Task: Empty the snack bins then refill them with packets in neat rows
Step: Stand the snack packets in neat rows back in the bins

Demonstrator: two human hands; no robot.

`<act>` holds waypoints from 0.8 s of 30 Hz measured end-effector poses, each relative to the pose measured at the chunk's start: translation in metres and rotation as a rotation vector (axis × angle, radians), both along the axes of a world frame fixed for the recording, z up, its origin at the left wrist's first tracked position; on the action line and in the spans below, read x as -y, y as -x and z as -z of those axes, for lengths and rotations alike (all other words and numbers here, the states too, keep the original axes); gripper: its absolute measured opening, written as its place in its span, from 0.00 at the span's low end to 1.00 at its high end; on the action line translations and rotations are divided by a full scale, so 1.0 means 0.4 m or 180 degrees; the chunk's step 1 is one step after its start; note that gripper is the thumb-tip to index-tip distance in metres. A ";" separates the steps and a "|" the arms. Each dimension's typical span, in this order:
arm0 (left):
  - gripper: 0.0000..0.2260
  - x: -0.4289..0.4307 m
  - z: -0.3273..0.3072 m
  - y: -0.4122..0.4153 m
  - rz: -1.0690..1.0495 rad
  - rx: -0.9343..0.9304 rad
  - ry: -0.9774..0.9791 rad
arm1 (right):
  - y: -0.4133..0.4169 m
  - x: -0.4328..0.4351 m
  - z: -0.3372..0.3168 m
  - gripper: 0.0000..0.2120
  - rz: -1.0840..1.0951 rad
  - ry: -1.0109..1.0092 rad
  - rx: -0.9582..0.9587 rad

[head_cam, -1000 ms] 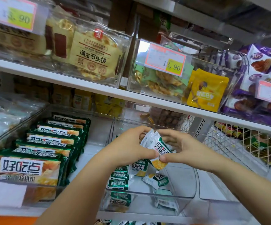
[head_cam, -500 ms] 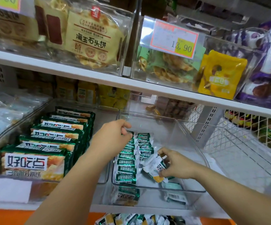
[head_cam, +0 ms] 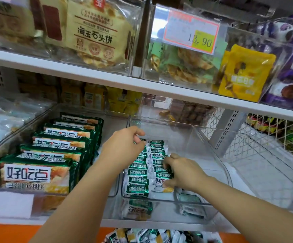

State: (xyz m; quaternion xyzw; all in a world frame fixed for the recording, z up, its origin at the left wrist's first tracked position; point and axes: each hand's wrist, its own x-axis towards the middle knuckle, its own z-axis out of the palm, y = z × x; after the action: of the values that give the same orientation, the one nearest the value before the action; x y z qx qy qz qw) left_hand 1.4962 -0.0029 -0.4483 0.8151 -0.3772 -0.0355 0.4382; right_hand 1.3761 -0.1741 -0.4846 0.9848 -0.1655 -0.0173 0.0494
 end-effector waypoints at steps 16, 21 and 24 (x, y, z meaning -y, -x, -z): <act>0.09 -0.001 -0.005 0.012 -0.0004 -0.0050 0.0040 | 0.027 0.060 -0.025 0.30 0.0589 -0.0280 -0.1418; 0.10 -0.008 -0.006 0.006 0.0027 -0.0107 0.0077 | 0.010 0.060 -0.010 0.26 0.0574 0.0177 -0.1417; 0.09 -0.005 -0.008 0.004 0.0028 -0.0109 0.0054 | 0.010 0.067 -0.032 0.21 0.0328 0.0743 -0.1150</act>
State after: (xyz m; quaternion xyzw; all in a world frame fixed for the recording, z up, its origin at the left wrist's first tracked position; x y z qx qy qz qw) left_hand 1.4947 -0.0007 -0.4453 0.8090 -0.3735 -0.0481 0.4513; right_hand 1.3719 -0.2011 -0.4719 0.9436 -0.2049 -0.1768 0.1910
